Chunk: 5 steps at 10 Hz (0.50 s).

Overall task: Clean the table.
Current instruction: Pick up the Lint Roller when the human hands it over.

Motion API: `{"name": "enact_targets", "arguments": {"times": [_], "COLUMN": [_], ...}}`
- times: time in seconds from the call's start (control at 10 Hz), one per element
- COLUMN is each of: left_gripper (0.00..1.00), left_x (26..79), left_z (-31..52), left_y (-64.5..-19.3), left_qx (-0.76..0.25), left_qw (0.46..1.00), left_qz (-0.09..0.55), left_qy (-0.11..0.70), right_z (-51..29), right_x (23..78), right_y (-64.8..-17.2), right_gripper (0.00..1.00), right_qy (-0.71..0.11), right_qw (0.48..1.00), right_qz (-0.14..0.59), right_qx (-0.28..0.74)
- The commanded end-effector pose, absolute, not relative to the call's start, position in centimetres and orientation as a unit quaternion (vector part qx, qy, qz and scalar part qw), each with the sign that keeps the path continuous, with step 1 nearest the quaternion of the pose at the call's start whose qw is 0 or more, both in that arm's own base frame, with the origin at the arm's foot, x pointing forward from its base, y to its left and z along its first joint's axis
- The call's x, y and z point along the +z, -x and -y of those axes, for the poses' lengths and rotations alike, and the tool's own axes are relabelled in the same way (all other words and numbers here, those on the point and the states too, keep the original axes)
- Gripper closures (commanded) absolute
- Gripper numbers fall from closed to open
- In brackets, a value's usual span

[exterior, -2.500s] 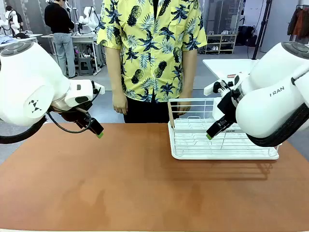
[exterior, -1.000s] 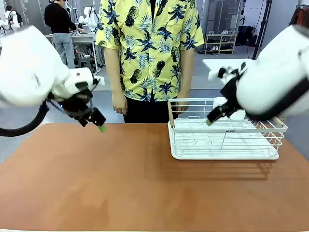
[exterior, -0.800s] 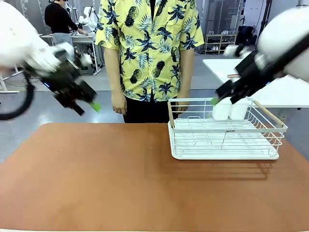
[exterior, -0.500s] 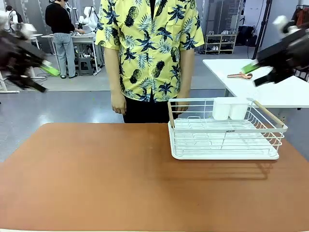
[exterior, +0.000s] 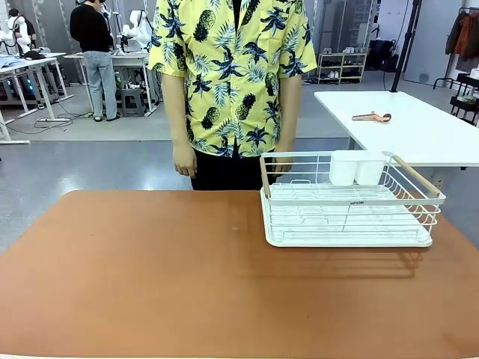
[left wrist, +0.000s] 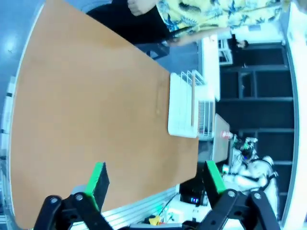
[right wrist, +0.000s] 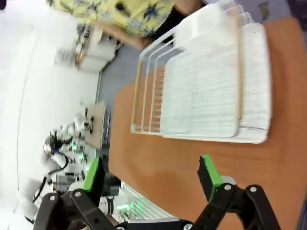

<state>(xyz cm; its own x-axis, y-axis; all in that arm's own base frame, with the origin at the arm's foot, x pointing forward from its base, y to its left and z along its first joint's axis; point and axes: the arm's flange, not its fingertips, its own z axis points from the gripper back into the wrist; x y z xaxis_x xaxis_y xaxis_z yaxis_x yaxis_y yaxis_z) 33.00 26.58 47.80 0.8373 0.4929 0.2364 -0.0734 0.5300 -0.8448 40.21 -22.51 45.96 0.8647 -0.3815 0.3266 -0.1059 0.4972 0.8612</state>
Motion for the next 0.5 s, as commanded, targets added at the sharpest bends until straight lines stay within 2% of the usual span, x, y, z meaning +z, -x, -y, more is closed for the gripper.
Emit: {"name": "enact_targets", "arguments": {"times": [0.0, 0.2, 0.3, 0.4], "left_gripper": [0.0, 0.0, 0.0, 0.0], "left_x": [48.6, 48.2, 48.1, 48.1], "left_z": [-27.9, -26.3, -28.4, -28.4], "left_y": [-32.8, -34.1, -32.1, -32.1], "left_qx": [0.181, 0.164, 0.194, 0.194], "left_qw": [0.823, 0.842, 0.83, 0.83], "left_qz": [0.264, 0.243, 0.252, 0.252], "left_qy": [0.469, 0.453, 0.457, 0.457], "right_z": [22.1, 20.9, 23.3, 23.3], "right_x": [46.8, 46.4, 45.9, 45.9], "right_y": [-41.1, -41.9, -40.7, -40.7], "right_gripper": [0.0, 0.0, 0.0, 0.0], "right_qy": [-0.49, -0.501, -0.487, -0.487], "right_qw": [0.828, 0.838, 0.832, 0.832], "right_qz": [0.26, 0.211, 0.247, 0.247], "right_qx": [-0.076, -0.053, -0.093, -0.093]}}
